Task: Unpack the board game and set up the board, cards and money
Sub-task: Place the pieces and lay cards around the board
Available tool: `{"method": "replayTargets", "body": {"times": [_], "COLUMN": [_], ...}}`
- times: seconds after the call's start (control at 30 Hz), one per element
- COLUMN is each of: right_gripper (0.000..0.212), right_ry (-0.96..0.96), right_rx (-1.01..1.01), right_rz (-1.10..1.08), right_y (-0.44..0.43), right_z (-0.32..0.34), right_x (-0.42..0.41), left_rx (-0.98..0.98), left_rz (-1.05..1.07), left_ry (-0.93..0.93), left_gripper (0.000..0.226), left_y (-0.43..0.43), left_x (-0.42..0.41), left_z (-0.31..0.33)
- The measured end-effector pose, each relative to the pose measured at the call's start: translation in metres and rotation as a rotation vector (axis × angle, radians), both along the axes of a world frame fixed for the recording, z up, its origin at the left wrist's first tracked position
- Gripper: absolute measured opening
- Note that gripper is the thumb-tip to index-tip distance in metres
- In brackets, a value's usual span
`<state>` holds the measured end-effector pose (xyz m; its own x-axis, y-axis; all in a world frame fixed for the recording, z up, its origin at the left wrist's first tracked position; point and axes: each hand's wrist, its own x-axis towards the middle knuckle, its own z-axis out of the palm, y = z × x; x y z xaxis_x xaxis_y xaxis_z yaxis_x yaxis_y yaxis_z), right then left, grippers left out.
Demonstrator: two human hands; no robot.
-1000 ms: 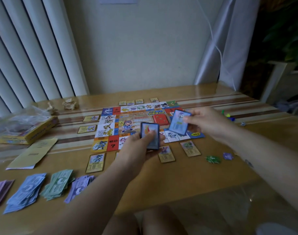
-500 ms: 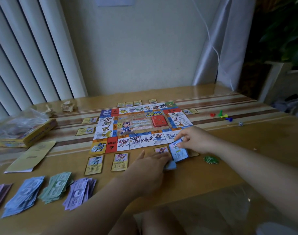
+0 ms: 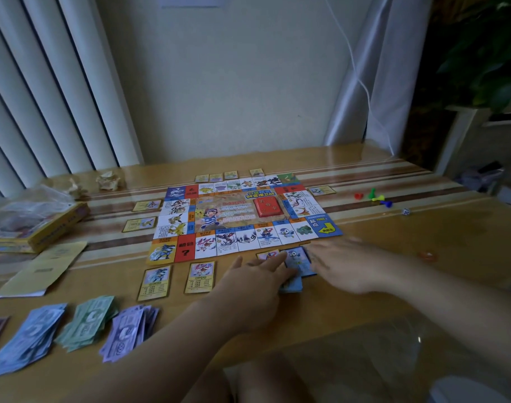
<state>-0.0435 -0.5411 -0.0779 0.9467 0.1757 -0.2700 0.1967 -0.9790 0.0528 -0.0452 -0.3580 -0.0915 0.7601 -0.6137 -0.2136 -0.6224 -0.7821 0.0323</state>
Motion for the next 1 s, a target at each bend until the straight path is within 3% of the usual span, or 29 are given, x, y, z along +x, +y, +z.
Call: {"method": "replayTargets", "body": {"times": [0.13,1.0], "right_gripper": [0.061,0.056], "right_ry": [0.143,0.103], "right_rx": [-0.1,-0.067], "right_rz": [-0.027,-0.001], "right_y": [-0.001,0.002], "right_z": [-0.001,0.006], "right_x": [-0.006,-0.016], "left_rx": [0.062,0.102], "left_rz": [0.0,0.022], "left_ry": [-0.008,-0.017], "left_gripper": [0.055,0.056], "left_y": [-0.008,-0.021], "left_x": [0.0,0.001], "left_z": [-0.001,0.005]}}
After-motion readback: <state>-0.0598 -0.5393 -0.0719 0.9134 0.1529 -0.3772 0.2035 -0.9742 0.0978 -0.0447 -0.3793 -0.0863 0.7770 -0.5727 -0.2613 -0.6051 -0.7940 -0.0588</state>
